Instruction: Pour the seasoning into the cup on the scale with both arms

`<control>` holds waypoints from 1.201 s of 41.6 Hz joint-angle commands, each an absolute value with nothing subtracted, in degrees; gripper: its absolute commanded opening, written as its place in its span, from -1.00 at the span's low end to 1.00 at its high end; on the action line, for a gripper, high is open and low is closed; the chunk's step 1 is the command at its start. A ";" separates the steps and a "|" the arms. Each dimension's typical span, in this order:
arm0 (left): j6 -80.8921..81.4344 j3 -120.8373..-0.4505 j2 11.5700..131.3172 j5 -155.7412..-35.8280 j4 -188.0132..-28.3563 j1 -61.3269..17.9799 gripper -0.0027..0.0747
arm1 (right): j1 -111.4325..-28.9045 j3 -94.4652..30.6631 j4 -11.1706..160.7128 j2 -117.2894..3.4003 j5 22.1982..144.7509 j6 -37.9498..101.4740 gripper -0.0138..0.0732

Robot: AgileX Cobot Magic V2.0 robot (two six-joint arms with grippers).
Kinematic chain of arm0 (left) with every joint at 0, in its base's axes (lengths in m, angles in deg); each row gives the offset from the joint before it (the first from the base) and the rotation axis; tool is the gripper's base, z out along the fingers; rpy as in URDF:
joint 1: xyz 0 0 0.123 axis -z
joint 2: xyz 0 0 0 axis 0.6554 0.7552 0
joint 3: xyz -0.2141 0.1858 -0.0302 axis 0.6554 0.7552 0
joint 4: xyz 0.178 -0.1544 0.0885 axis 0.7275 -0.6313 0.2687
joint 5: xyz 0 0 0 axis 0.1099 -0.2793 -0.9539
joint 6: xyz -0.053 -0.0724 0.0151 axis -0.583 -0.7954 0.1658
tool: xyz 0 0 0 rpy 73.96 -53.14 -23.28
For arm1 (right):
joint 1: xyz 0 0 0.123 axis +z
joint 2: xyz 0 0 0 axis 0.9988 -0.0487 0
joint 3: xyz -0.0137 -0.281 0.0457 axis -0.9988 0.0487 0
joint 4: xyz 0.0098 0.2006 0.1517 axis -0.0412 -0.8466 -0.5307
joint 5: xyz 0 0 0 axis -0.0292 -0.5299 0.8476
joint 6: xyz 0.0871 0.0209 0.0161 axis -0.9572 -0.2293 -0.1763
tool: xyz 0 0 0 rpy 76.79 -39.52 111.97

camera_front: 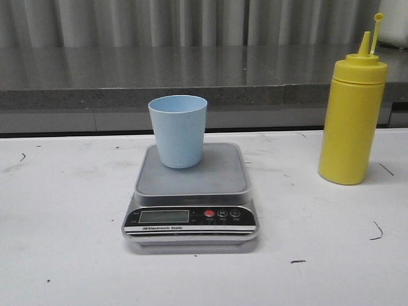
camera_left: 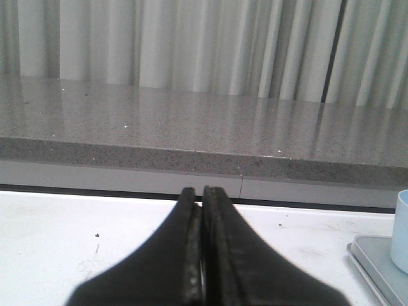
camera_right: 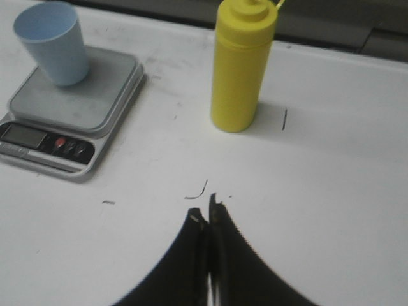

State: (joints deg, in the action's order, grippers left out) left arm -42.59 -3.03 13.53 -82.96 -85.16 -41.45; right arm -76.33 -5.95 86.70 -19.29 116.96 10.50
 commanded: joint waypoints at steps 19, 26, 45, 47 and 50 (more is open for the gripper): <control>-43.13 -1.61 12.71 -78.83 -85.36 -41.43 -0.98 | -85.89 26.43 87.54 2.96 74.25 11.42 -0.84; -43.13 -1.61 12.71 -78.83 -85.36 -41.43 -0.98 | -85.89 29.76 87.54 2.96 69.72 11.42 -0.84; -43.13 -1.61 12.71 -78.83 -85.36 -41.43 -0.98 | -85.83 29.69 87.54 3.01 69.46 11.42 -0.84; -43.13 -1.61 12.71 -78.83 -85.36 -41.43 -0.98 | -85.83 29.69 87.54 3.01 69.46 11.42 -0.84; -43.13 -1.61 12.71 -78.83 -85.36 -41.43 -0.98 | -85.83 29.69 87.54 3.01 69.46 11.42 -0.84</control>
State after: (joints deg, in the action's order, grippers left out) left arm -42.59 -3.03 13.53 -82.96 -85.16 -41.45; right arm -85.60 30.10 86.93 2.05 74.42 10.97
